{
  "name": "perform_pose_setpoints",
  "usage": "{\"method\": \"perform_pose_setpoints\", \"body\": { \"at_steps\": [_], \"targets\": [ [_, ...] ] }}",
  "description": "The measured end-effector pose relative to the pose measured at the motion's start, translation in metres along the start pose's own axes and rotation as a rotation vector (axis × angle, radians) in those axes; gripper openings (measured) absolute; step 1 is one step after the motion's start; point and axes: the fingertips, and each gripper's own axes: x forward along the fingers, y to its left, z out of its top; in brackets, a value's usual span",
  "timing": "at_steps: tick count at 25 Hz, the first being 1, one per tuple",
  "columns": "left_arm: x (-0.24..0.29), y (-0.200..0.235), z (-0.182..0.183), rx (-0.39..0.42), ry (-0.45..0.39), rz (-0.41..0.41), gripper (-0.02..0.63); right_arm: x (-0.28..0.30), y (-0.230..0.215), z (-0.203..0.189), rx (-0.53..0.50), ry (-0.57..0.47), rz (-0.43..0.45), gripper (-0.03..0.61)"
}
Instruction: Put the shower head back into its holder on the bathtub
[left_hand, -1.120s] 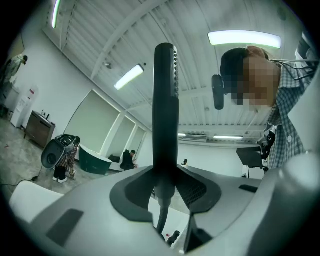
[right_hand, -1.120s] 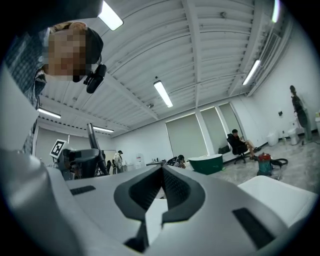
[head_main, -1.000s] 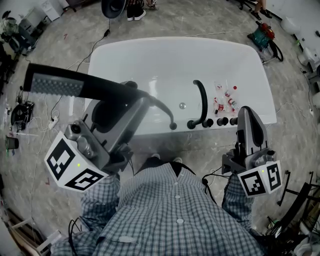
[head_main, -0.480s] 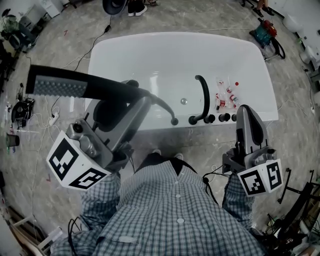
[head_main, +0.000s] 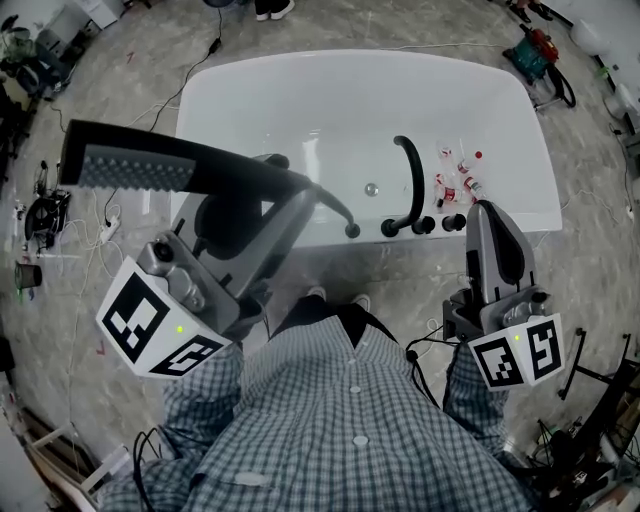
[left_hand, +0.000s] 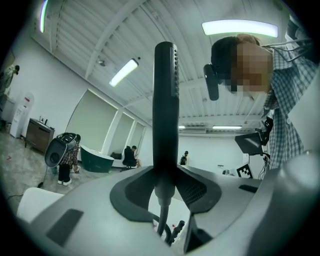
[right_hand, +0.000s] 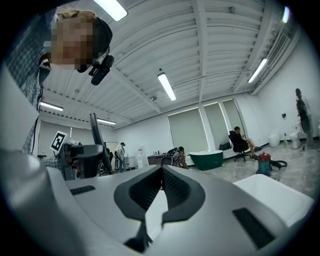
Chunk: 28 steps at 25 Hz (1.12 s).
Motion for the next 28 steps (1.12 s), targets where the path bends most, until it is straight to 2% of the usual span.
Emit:
{"method": "perform_pose_setpoints", "body": {
  "at_steps": [8,21,28],
  "targets": [
    [0.004,-0.004,-0.016,0.019,0.053,-0.011,0.141,-0.003,0.001,-0.013,0.007,0.019,-0.009,0.015],
    [0.008,0.0,-0.052,-0.031,0.096,-0.022,0.141,-0.011,-0.001,-0.037,0.065,0.071,-0.037,0.015],
    [0.011,0.001,-0.068,-0.049,0.111,-0.015,0.141,-0.012,0.001,-0.049,0.078,0.101,-0.025,0.015]
  ]
}}
